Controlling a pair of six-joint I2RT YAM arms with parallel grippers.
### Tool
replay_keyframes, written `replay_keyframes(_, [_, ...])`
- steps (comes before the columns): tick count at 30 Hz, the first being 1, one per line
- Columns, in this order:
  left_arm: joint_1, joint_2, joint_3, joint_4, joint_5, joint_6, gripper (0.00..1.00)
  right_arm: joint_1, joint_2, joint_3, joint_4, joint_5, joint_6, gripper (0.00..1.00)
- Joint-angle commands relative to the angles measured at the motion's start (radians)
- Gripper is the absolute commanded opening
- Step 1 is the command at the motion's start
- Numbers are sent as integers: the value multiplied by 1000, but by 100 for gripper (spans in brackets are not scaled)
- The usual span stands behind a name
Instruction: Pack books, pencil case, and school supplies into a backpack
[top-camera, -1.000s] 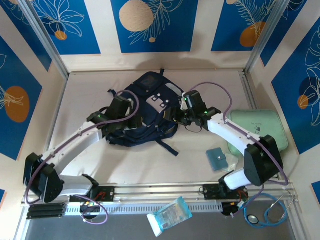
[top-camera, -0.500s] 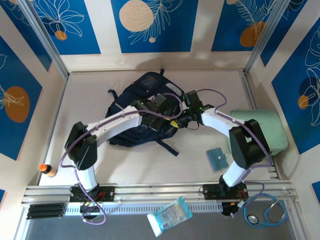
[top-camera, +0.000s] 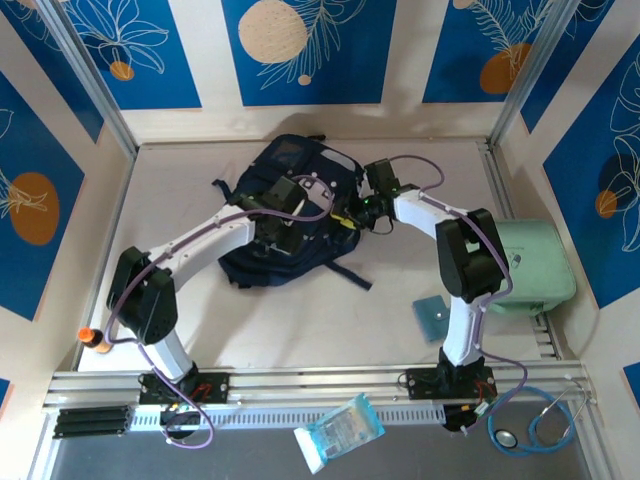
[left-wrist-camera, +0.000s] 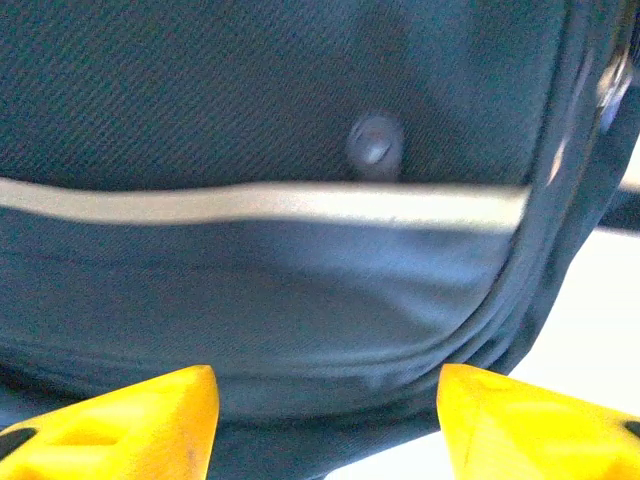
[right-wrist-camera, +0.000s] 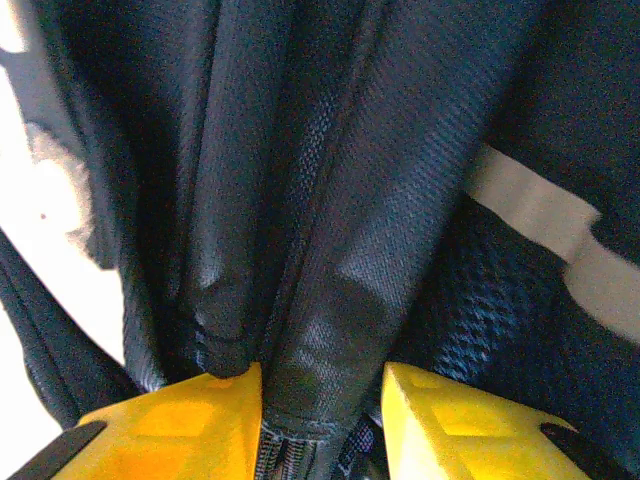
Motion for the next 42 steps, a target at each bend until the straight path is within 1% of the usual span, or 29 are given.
replay_keyframes(1, [16,-32,-32,41,73,8,64,-28,-51,33,-28,22,-135,43])
replay_keyframes(3, [23,-42,-48,54,73,16,66,-21,-121,-6,-11,-39,-146,51])
replay_keyframes(5, [34,-51,-72,75,76,19,68,-5,-183,-57,16,-107,-118,56])
replay_keyframes(7, [44,-55,-91,96,93,10,68,18,-218,-102,54,-135,-74,61])
replay_keyframes(9, [48,-56,-107,120,111,-3,68,36,-218,-121,95,-165,-32,63])
replay_keyframes(11, [52,-54,-121,142,122,-17,68,55,-185,-107,123,-197,1,64])
replay_keyframes(16, [59,-59,-138,158,117,-39,67,89,-87,-18,75,-177,6,64])
replay_keyframes(24, [74,-63,-173,190,130,-58,67,113,-34,4,35,-111,-29,64])
replay_keyframes(26, [77,-57,-172,195,130,-60,67,121,-31,8,19,-91,-58,64])
replay_keyframes(29, [81,-48,-169,199,131,-64,67,138,-29,27,-1,-3,-149,64])
replay_keyframes(32, [85,-48,-169,206,139,-67,67,133,12,95,-36,58,-237,64])
replay_keyframes(35, [90,-52,-170,203,131,-71,67,130,39,129,-62,40,-255,64])
replay_keyframes(39, [101,-57,-188,218,132,-82,67,168,15,54,-47,-41,-249,64])
replay_keyframes(42, [107,-51,-191,221,133,-87,67,198,-41,-33,-31,-105,-237,64])
